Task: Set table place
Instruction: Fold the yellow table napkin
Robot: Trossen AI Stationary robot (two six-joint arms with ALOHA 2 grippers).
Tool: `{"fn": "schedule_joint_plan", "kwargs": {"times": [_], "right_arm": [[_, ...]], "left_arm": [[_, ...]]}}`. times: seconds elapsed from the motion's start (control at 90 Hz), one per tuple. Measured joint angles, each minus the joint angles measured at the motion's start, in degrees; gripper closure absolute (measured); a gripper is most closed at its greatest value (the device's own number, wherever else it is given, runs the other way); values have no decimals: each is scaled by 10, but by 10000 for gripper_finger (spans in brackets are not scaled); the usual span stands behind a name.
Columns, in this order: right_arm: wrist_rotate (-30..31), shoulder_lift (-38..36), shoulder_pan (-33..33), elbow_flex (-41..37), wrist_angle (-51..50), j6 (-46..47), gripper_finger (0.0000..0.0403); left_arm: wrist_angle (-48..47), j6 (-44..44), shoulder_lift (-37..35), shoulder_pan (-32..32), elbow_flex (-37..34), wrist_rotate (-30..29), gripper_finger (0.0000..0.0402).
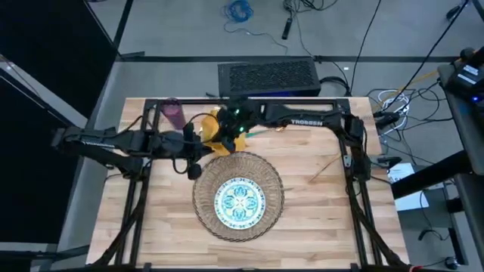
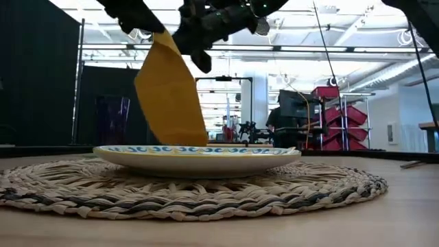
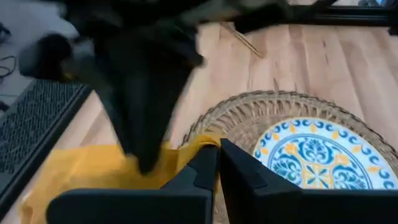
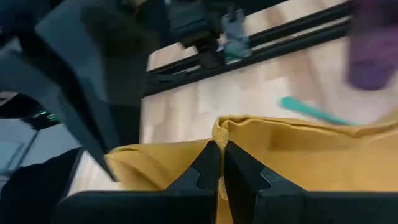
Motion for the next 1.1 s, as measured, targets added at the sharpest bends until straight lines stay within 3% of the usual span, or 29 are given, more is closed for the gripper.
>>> {"fn": "schedule_joint_plan", "kwargs": {"times": [0.289, 0.456, 0.778, 0.967, 1.1], "right_arm": [[-1, 44, 16, 0, 30, 25, 395], [-14, 45, 18, 0, 22, 24, 335], [-34, 45, 24, 0, 22, 30, 196], [-33, 23, 14, 0, 1, 21, 171], [5, -32, -10, 0, -92, -17, 177]], "left_arm": [[3, -42, 1, -46, -47, 7, 401], [10, -28, -9, -47, -42, 42, 380], [3, -23, -17, -47, -42, 54, 276], [-23, -22, -19, -38, -41, 33, 263], [-86, -29, -19, -23, -47, 30, 262]]}}
